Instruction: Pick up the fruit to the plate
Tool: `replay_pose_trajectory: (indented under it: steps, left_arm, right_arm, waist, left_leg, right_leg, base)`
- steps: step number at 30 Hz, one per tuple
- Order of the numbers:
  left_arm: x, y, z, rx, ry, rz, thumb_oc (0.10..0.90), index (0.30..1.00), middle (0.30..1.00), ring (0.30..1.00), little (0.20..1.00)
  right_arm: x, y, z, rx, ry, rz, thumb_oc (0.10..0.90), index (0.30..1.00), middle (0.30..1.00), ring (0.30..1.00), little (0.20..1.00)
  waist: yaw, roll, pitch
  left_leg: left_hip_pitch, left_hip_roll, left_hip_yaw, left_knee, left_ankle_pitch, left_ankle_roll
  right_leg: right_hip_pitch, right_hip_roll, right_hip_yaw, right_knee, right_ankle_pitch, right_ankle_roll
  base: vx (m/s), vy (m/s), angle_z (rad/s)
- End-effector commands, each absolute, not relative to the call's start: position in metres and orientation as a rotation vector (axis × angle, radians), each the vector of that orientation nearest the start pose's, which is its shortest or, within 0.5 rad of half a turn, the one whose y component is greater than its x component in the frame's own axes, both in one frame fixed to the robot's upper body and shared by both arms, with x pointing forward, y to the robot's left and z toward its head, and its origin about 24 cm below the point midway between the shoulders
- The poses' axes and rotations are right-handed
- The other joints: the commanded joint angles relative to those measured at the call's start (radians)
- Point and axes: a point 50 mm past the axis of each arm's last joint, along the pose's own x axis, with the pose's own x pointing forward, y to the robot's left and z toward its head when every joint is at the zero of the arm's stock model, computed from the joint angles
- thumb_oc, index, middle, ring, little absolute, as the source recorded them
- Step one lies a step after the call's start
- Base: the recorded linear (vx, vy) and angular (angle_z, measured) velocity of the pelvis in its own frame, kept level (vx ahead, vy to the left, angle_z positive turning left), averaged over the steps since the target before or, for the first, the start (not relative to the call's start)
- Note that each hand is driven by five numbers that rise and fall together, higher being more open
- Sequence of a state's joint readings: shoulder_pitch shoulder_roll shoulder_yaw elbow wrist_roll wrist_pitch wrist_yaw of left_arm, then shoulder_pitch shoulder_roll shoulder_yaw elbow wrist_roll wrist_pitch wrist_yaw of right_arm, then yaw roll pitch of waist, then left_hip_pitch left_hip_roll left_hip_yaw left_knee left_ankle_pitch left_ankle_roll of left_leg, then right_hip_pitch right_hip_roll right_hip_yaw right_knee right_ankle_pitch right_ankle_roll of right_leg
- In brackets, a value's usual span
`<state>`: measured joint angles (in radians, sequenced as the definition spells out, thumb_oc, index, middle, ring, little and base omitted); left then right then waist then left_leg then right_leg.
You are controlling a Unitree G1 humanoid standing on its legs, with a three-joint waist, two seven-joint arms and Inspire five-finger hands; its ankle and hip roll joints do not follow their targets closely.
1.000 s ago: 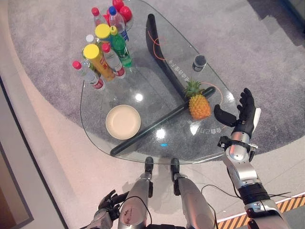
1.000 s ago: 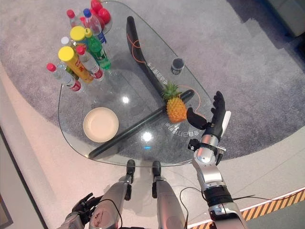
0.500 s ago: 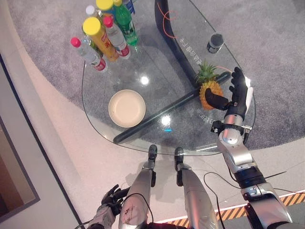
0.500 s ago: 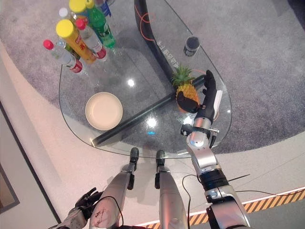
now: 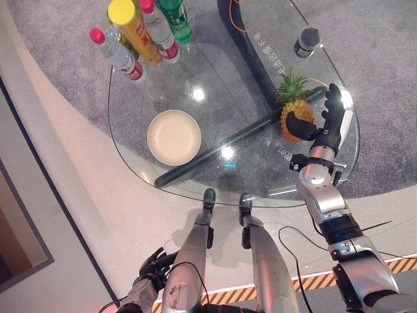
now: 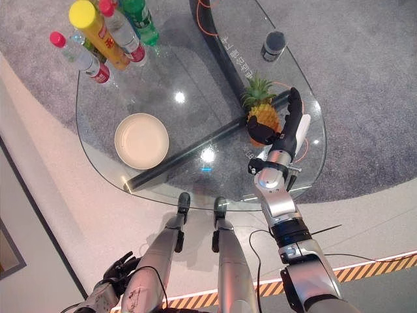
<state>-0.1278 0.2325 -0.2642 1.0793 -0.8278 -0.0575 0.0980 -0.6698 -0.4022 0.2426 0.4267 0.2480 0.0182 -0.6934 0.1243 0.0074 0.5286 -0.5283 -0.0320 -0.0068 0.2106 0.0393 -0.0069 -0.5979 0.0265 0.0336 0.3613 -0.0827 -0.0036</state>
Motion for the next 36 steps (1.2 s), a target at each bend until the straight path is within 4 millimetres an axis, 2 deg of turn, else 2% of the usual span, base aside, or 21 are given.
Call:
replay_pose_trajectory:
  steps: [1,7,10,13,16,20,31,36]
  left_arm:
    - [0.165,0.204,-0.139,-0.369,0.919,0.388,0.8,0.9,0.9,0.9,0.9]
    - [0.165,0.203,-0.139,-0.362,0.923,0.373,0.8,0.9,0.9,0.9,0.9]
    - [0.166,0.204,-0.138,-0.368,0.918,0.367,0.8,0.9,0.9,0.9,0.9]
    - [0.167,0.202,-0.138,-0.374,0.914,0.369,0.8,0.9,0.9,0.9,0.9]
    - [0.164,0.203,-0.139,-0.375,0.913,0.37,0.8,0.9,0.9,0.9,0.9]
    - [0.163,0.202,-0.139,-0.384,0.909,0.371,0.8,0.9,0.9,0.9,0.9]
    - [0.17,0.199,-0.136,-0.398,0.881,0.354,0.8,0.9,0.9,0.9,0.9]
    - [0.173,0.2,-0.134,-0.407,0.873,0.364,0.8,0.9,0.9,0.9,0.9]
  right_arm:
    - [0.358,-0.192,0.194,-0.158,-0.42,-0.506,0.8,0.9,0.9,0.9,0.9]
    - [0.366,-0.189,0.185,-0.107,-0.347,-0.431,0.8,0.9,0.9,0.9,0.9]
    - [0.371,-0.192,0.179,-0.069,-0.289,-0.454,0.8,0.9,0.9,0.9,0.9]
    - [0.373,-0.201,0.171,-0.072,-0.235,-0.527,0.8,0.9,0.9,0.9,0.9]
    - [0.373,-0.212,0.166,-0.155,-0.218,-0.645,0.8,0.9,0.9,0.9,0.9]
    - [0.372,-0.219,0.168,-0.252,-0.213,-0.745,0.8,0.9,0.9,0.9,0.9]
    - [0.369,-0.214,0.173,-0.34,-0.216,-0.844,0.8,0.9,0.9,0.9,0.9]
    - [0.368,-0.21,0.167,-0.318,-0.17,-0.834,0.8,0.9,0.9,0.9,0.9]
  waist:
    - [-0.011,-0.017,-0.009]
    - [0.001,-0.013,-0.009]
    - [0.007,-0.01,-0.009]
    - [0.013,-0.005,-0.009]
    - [0.017,-0.002,-0.009]
    - [0.018,0.001,-0.009]
    - [0.012,-0.009,-0.009]
    - [0.007,-0.013,-0.009]
  left_leg:
    - [-0.058,-0.089,-0.046,0.075,-0.028,0.044]
    - [-0.062,-0.091,-0.05,0.079,-0.031,0.04]
    - [-0.067,-0.09,-0.052,0.079,-0.029,0.038]
    - [-0.07,-0.09,-0.056,0.075,-0.028,0.038]
    - [-0.072,-0.091,-0.058,0.071,-0.028,0.039]
    - [-0.081,-0.093,-0.059,0.074,-0.029,0.041]
    - [-0.104,-0.094,-0.059,0.082,-0.033,0.048]
    - [-0.106,-0.095,-0.058,0.079,-0.034,0.051]
  right_leg:
    - [0.029,-0.059,-0.132,-0.107,0.113,0.02]
    - [0.027,-0.064,-0.145,-0.103,0.109,0.02]
    - [0.021,-0.066,-0.151,-0.099,0.108,0.02]
    - [0.014,-0.066,-0.155,-0.097,0.108,0.02]
    - [0.01,-0.066,-0.158,-0.097,0.109,0.02]
    - [0.0,-0.068,-0.158,-0.095,0.112,0.022]
    - [-0.022,-0.062,-0.147,-0.096,0.12,0.027]
    - [-0.025,-0.057,-0.14,-0.101,0.123,0.026]
  base:
    - [0.0,0.0,0.0]
    - [0.0,0.0,0.0]
    - [0.01,-0.007,0.04]
    - [0.0,0.0,0.0]
    - [0.01,-0.002,0.04]
    - [0.01,0.005,0.06]
    - [0.0,0.0,0.0]
    - [0.0,0.0,0.0]
